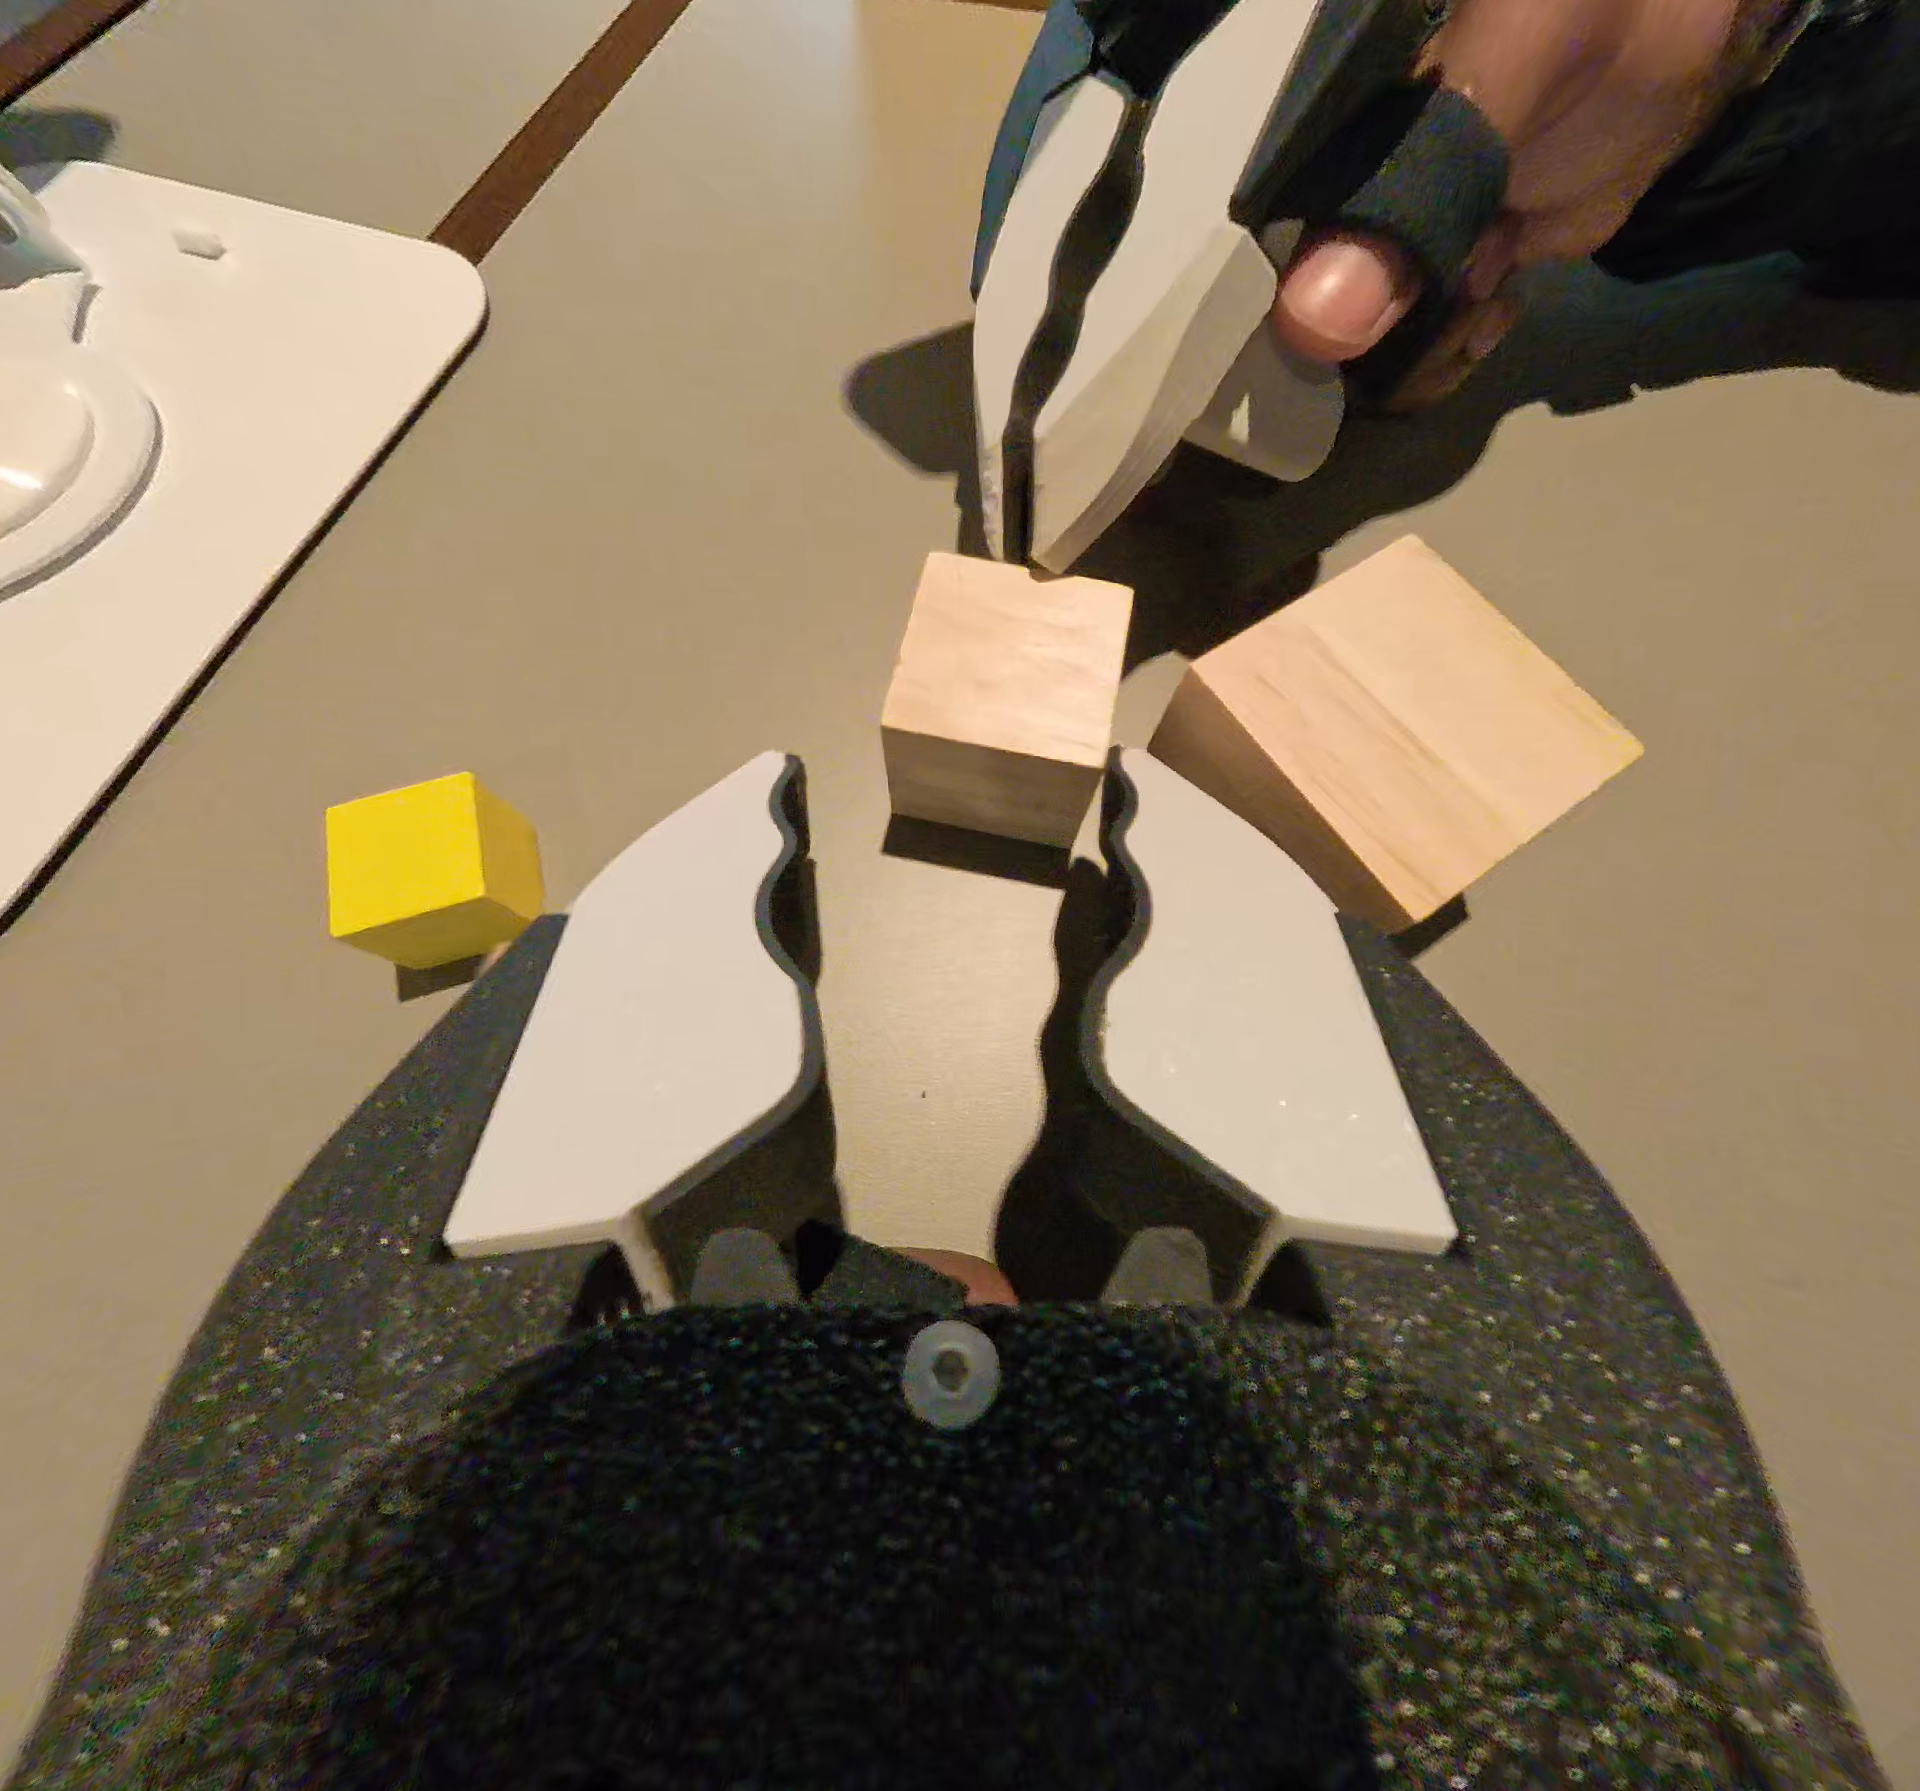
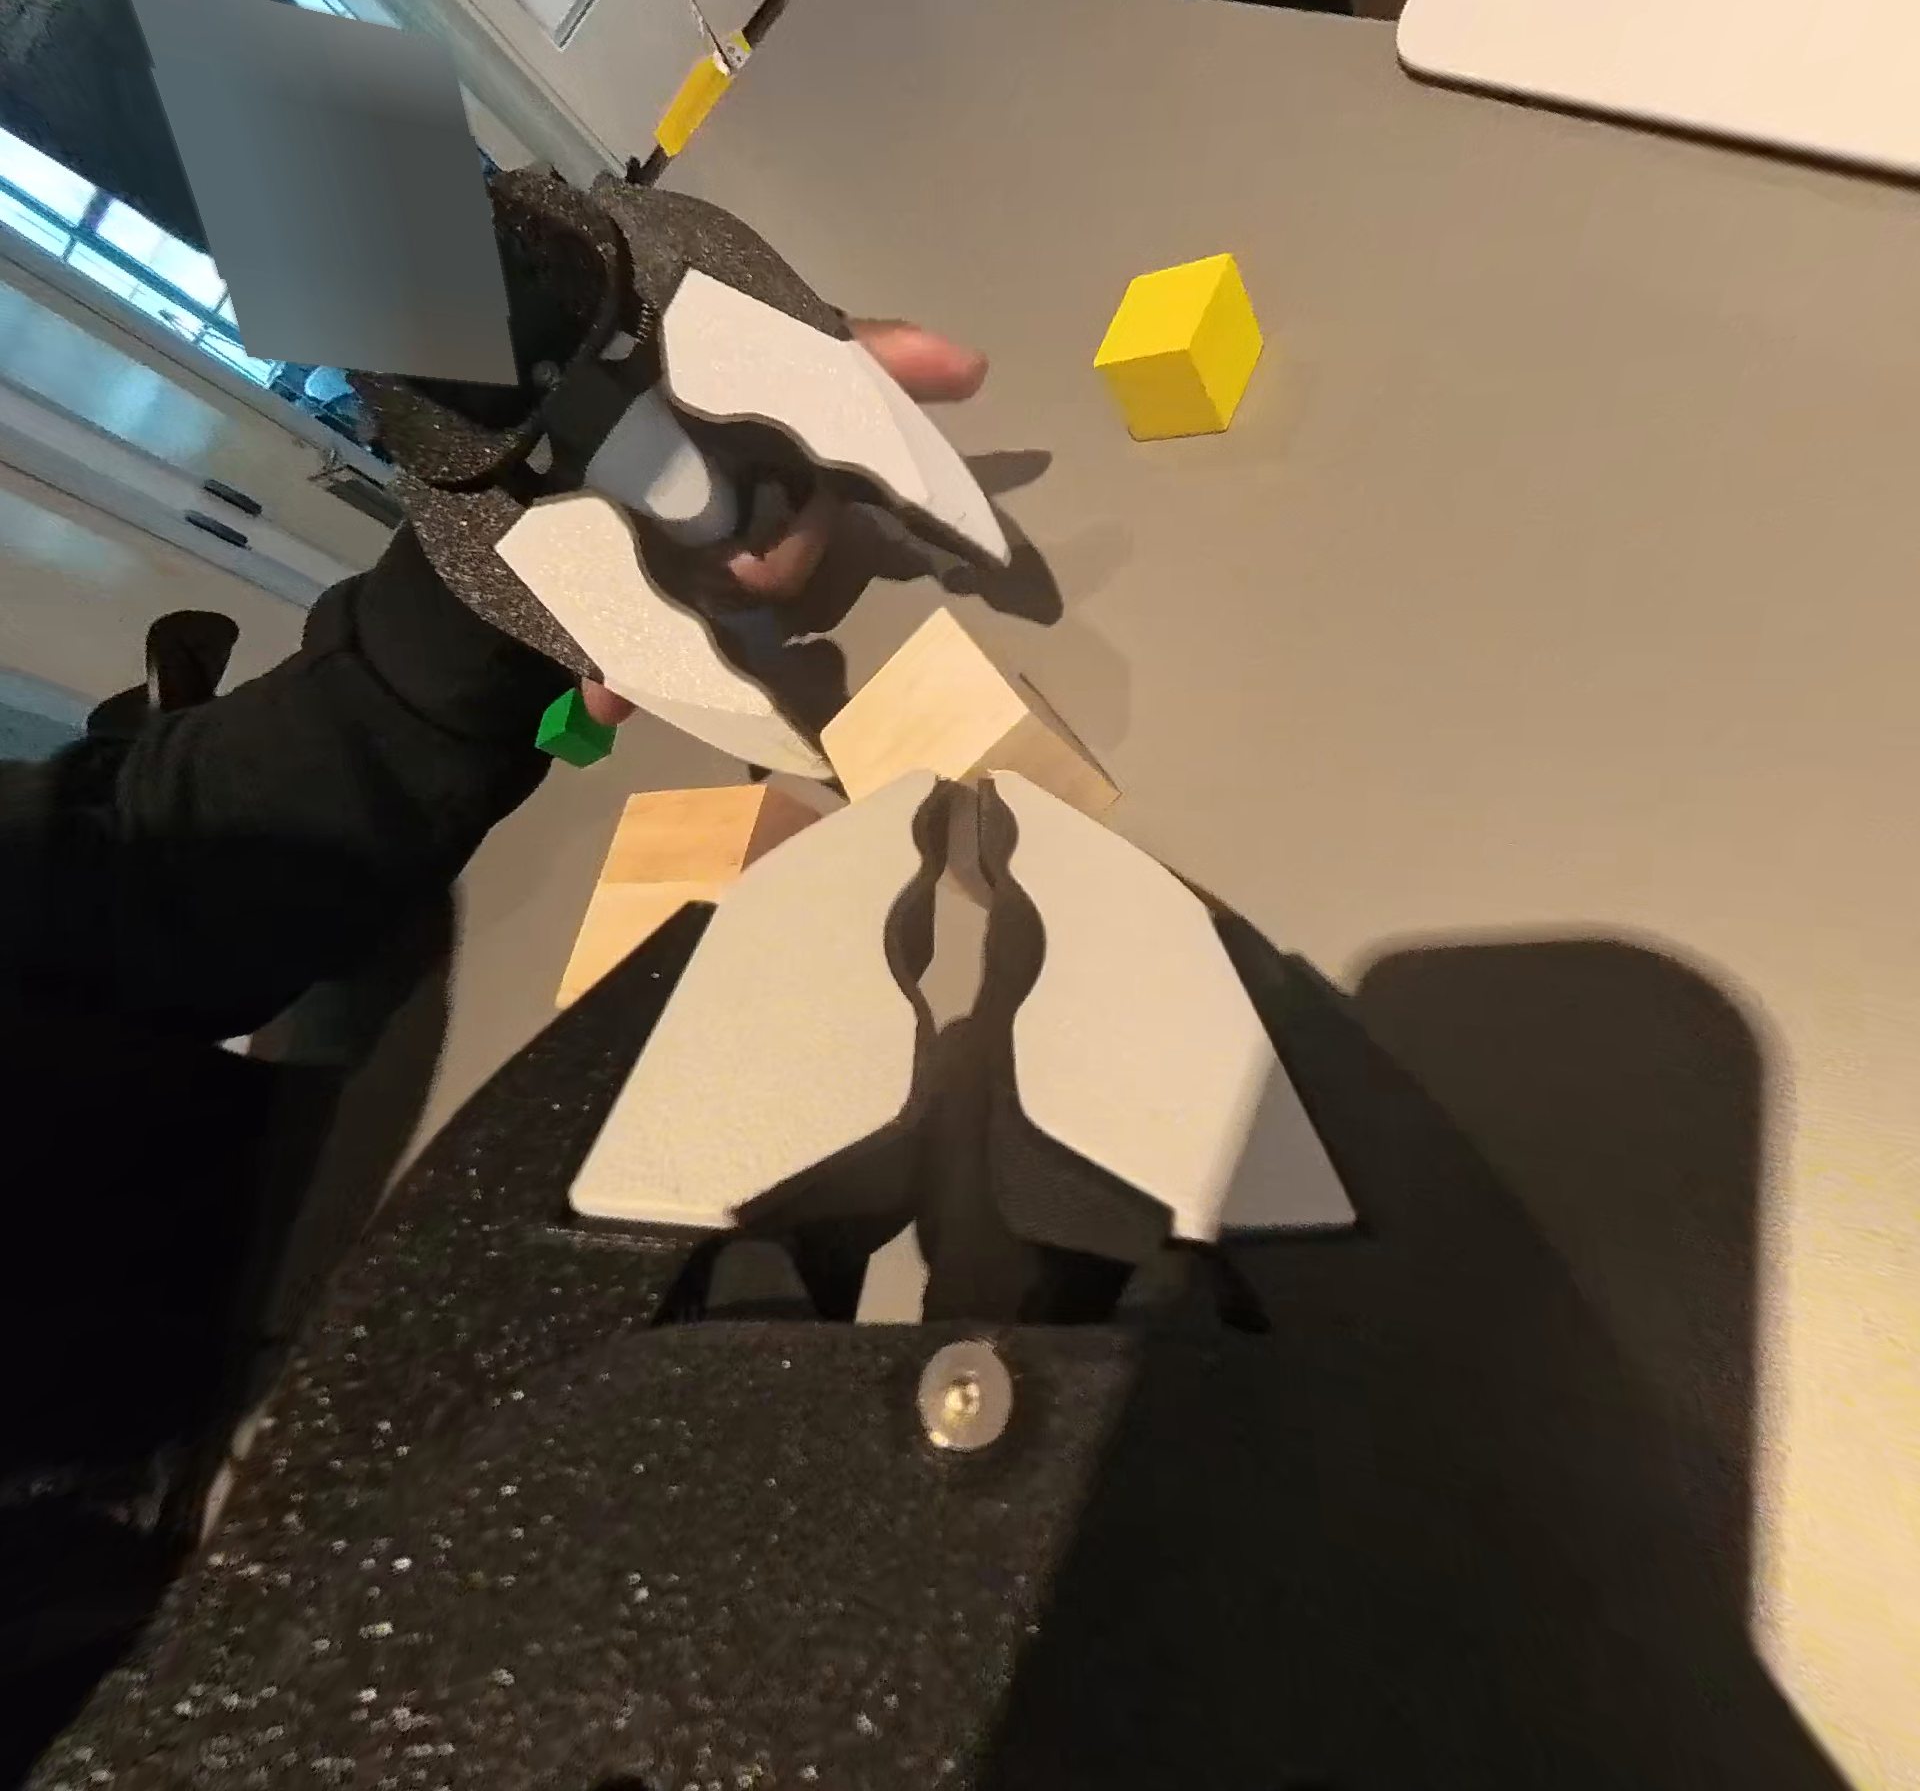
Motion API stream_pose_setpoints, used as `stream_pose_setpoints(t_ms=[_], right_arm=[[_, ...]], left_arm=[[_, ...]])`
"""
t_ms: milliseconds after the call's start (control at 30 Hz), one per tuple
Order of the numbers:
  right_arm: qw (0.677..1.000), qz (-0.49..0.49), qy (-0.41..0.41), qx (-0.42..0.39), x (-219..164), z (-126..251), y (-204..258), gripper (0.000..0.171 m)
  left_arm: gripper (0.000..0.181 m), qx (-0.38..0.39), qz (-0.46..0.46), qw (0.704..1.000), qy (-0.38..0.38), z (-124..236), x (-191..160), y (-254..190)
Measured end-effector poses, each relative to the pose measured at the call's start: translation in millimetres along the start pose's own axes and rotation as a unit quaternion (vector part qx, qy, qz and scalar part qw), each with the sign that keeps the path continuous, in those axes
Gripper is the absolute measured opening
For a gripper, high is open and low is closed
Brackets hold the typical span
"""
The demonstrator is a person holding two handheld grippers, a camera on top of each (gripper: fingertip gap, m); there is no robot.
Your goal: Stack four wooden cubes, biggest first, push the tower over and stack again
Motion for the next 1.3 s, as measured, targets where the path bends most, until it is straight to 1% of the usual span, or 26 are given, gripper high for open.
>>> stream_pose_setpoints(t_ms=[67, 233, 333, 433, 500, 567, 633, 733, 800, 867, 933, 1033, 1133, 1200, 1233, 1300], right_arm=[[1.000, 0.002, 0.001, 0.007, 0.9, -2.5, 1.6, 0.002], [0.999, 0.027, 0.032, 0.031, -3.8, -9.0, 9.8, 0.000], [0.998, 0.035, 0.031, 0.040, -4.4, -8.0, 12.3, 0.000], [0.997, 0.043, 0.016, 0.060, -2.8, -3.9, 16.0, 0.001], [0.995, 0.056, -0.009, 0.087, -0.5, 3.4, 21.4, 0.004], [0.988, 0.082, -0.030, 0.129, -1.1, 13.3, 31.2, 0.010], [0.978, 0.134, -0.030, 0.156, -7.9, 21.3, 41.9, 0.017], [0.967, 0.205, -0.018, 0.151, -18.1, 25.2, 49.9, 0.038], [0.960, 0.240, -0.006, 0.146, -23.8, 23.9, 54.7, 0.050], [0.954, 0.270, 0.012, 0.128, -28.9, 18.8, 56.9, 0.062], [0.954, 0.279, 0.029, 0.102, -30.9, 13.0, 54.5, 0.069], [0.957, 0.279, 0.051, 0.059, -32.2, 5.3, 49.4, 0.066], [0.943, 0.315, 0.098, 0.034, -45.5, -3.2, 55.0, 0.067], [0.937, 0.326, 0.118, 0.036, -53.4, -6.0, 62.2, 0.081], [0.937, 0.321, 0.125, 0.049, -55.7, -5.3, 66.4, 0.080], [0.938, 0.306, 0.141, 0.088, -59.1, -0.8, 73.8, 0.071]], left_arm=[[0.055, -0.001, -0.002, 1.000, 0.005, -2.2, 0.1, 0.1], [0.050, 0.000, -0.039, 0.999, 0.023, -7.1, -1.4, -6.4], [0.047, 0.001, -0.049, 0.999, 0.021, -6.8, -1.2, -8.2], [0.046, 0.018, -0.049, 0.999, 0.016, -5.6, -0.5, -5.8], [0.046, 0.032, -0.032, 0.999, -0.006, -0.5, 2.8, -0.4], [0.046, 0.048, 0.004, 0.997, -0.057, 10.9, 9.0, 9.3], [0.046, 0.053, 0.043, 0.990, -0.124, 27.8, 14.8, 19.0], [0.046, 0.034, 0.085, 0.971, -0.221, 52.8, 20.2, 27.0], [0.046, 0.018, 0.101, 0.962, -0.255, 61.4, 21.0, 29.1], [0.046, 0.009, 0.104, 0.960, -0.260, 62.6, 21.0, 29.1], [0.046, 0.004, 0.096, 0.963, -0.251, 60.1, 21.1, 26.5], [0.046, 0.003, 0.083, 0.968, -0.235, 55.9, 20.8, 23.2], [0.046, 0.002, 0.086, 0.968, -0.235, 55.8, 20.6, 23.7], [0.046, 0.000, 0.094, 0.965, -0.246, 58.7, 20.7, 25.5], [0.046, -0.002, 0.099, 0.963, -0.252, 60.2, 20.8, 26.6], [0.046, -0.006, 0.107, 0.959, -0.262, 62.8, 20.7, 28.5]])
Point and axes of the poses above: each gripper's, where its closed fingertips meet, z back along the fingers, x out of its top, y = z × x across the jaws, the point moved 4 cm from there along z, back along the fingers, and after that the axes turned 3 degrees about -x, right-handed, at the moved point
